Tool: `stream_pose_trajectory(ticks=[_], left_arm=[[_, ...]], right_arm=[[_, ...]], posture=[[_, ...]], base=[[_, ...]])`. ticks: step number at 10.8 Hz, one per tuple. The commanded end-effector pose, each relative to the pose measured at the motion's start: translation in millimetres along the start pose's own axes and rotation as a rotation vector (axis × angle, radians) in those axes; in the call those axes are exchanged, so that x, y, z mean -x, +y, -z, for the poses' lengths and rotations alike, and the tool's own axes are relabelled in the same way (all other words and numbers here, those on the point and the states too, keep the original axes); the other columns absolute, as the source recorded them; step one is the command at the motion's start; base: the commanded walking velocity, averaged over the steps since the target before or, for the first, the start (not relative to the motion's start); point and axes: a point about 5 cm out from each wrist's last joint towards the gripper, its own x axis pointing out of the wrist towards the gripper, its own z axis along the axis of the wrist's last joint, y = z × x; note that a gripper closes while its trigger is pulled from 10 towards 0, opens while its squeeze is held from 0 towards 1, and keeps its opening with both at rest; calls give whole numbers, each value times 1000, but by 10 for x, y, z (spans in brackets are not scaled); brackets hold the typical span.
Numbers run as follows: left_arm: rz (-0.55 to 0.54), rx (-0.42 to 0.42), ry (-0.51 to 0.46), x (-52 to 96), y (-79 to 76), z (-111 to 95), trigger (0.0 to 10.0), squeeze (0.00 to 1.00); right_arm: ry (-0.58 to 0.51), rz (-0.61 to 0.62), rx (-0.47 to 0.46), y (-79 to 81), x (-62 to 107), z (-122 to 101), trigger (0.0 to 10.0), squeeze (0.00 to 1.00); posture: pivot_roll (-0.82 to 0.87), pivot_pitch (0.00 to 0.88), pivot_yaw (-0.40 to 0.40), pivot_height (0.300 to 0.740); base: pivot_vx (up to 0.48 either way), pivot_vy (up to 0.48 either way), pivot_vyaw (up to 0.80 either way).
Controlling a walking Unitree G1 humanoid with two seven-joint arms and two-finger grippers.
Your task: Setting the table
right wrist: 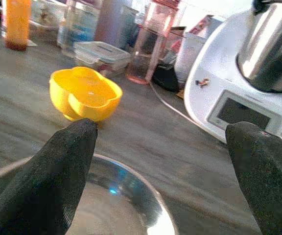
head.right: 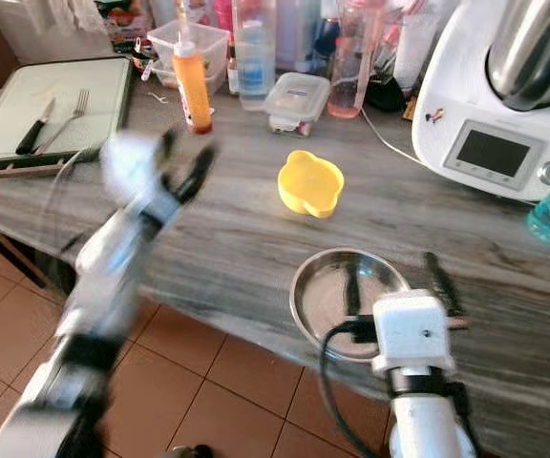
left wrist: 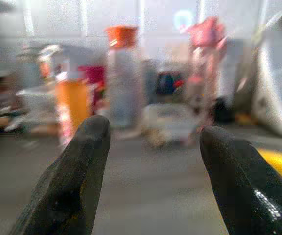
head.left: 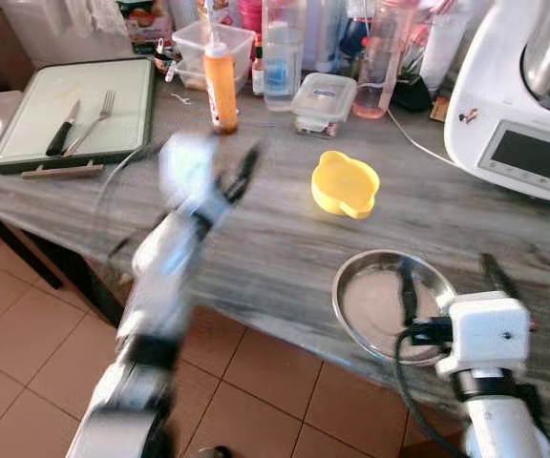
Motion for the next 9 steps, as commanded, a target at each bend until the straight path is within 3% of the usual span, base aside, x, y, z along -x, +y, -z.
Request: stream_pose_trajectory(ticks=[1, 9], left_arm=[[-3, -39, -13, 30, 2, -71, 10000, 78], [-34, -220, 221, 968, 194, 257, 10000, 180]], right_arm=[[1, 14, 5, -26, 0, 16, 10000, 0], [3, 59, 39, -138, -7, 69, 10000, 0]], posture=[[54, 96, -23, 740], [75, 93, -18, 740]], base=[[0, 0, 0], [0, 0, 0]])
